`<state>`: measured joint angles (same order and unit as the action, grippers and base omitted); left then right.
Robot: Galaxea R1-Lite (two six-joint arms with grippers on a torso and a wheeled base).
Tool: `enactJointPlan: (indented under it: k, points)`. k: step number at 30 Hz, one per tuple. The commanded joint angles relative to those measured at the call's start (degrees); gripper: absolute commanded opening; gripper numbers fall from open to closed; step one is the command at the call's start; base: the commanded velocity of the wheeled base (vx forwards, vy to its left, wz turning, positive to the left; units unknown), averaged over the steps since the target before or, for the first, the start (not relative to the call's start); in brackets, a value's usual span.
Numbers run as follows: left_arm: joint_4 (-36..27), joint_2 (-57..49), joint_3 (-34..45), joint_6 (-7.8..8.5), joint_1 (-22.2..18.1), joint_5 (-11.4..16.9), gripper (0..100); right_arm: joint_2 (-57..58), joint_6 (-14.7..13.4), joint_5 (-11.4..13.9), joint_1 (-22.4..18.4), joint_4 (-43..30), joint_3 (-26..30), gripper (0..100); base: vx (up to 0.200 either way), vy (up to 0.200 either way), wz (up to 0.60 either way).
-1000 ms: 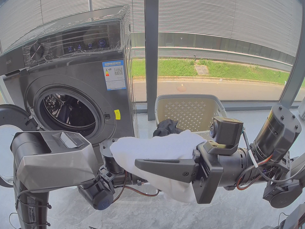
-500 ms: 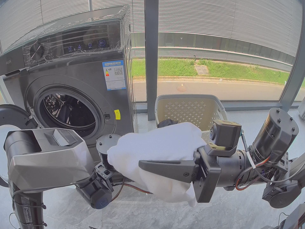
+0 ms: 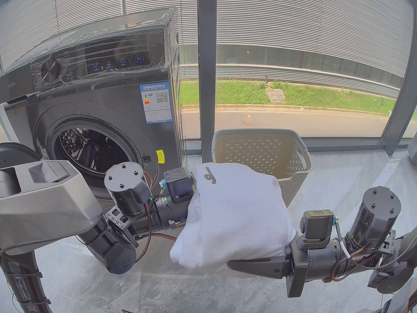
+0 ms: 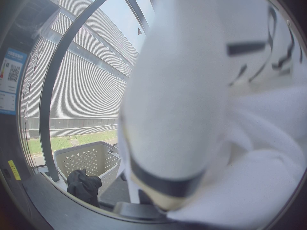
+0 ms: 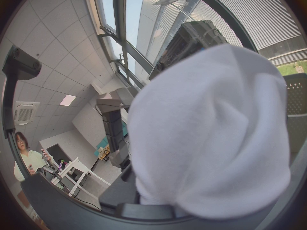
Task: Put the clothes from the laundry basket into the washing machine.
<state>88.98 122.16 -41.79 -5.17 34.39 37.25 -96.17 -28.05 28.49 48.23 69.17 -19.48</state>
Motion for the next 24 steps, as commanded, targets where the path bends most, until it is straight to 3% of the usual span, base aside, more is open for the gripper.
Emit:
enactJointPlan:
  k: [1, 10, 20, 21, 24]
  points:
    - [0.58, -3.25, 0.39, -0.98, -1.17, -1.22, 0, -2.0, 0.19, -1.68, -3.58, 0.0, 3.66, 0, 0.0, 0.0, 0.0]
    - [0.58, -4.21, -1.19, -4.15, -2.22, -4.91, 0, -2.35, 0.45, -2.74, -3.93, 0.0, 9.2, 0, 0.0, 0.0, 0.0]
    - [0.58, -6.32, -0.84, -4.76, -2.22, -5.17, 0, -5.96, 0.72, -2.74, -4.63, 0.0, 9.99, 0, 0.0, 0.0, 0.0]
    - [0.58, -6.41, -0.75, -4.76, -2.22, -5.17, 0, -6.13, 0.8, -2.74, -4.72, 0.0, 10.08, 100, 0.0, 0.0, 0.0]
    - [0.58, -6.59, -0.57, -4.67, -2.22, -5.17, 0, -6.22, 1.42, -2.74, -4.63, 0.0, 9.37, 100, 0.0, 0.0, 0.0]
